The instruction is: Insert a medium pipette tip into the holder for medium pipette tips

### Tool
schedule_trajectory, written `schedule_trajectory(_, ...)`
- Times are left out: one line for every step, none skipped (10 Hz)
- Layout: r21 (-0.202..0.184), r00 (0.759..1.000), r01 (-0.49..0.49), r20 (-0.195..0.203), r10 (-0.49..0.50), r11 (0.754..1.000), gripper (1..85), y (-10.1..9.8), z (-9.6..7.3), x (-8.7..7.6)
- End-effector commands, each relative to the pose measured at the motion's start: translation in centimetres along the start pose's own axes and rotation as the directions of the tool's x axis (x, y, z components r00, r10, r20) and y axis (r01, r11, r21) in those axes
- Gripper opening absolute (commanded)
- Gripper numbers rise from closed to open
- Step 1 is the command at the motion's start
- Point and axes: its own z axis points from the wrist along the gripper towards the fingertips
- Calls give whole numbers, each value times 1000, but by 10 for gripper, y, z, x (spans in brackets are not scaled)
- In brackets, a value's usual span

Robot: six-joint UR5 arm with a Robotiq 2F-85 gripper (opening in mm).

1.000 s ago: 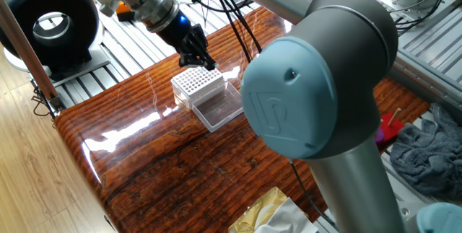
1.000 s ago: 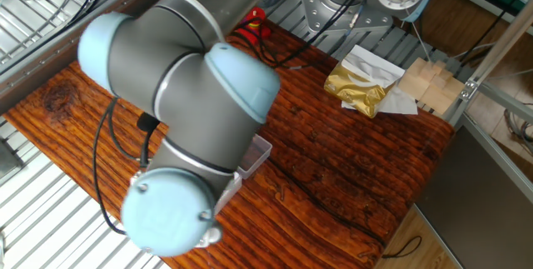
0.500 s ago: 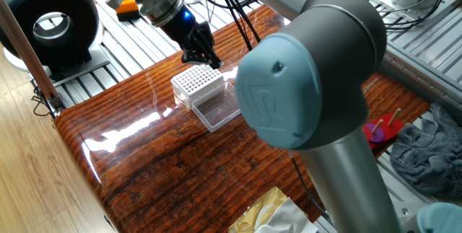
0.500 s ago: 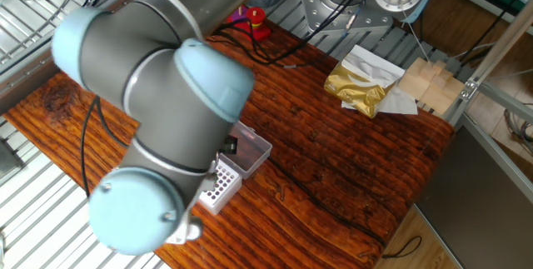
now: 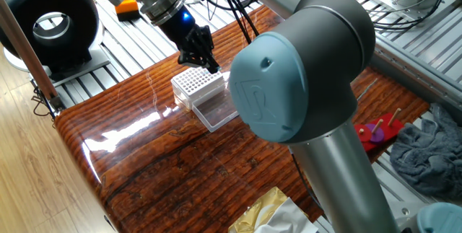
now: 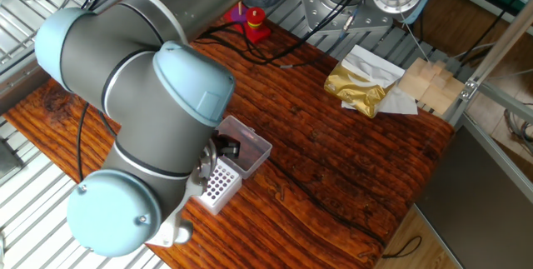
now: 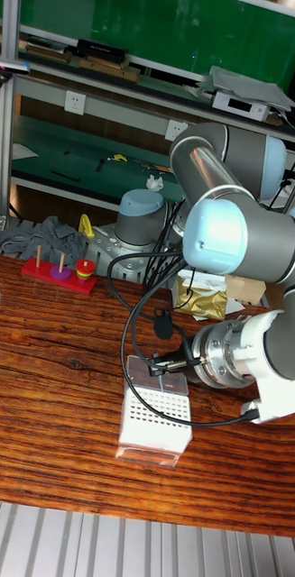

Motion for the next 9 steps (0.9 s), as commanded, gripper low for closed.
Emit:
schedule_trajectory(-16, 1000, -1, 4, 1, 1000, 10, 2, 0, -3)
schedule_trajectory(-16, 1000, 2, 5, -2, 1000, 10, 1, 1, -3)
schedule_trajectory(-15, 1000, 13, 10, -13, 1000, 10, -2, 4, -4)
schedule_trajectory(-16, 1000, 14, 13, -14, 1000, 10, -3, 6, -5)
schedule_trajectory(-16, 1000, 16, 13, -16, 1000, 10, -4, 7, -5)
schedule_trajectory(-14, 1000, 17, 14, -17, 1000, 10, -5, 8, -6)
schedule_trajectory(-13, 1000, 20, 16, -20, 1000, 10, -6, 8, -7)
schedule_trajectory(-12, 1000, 19, 15, -19, 1000, 10, -6, 9, -7)
schedule_trajectory(-8, 1000, 19, 16, -19, 1000, 10, -8, 10, -8)
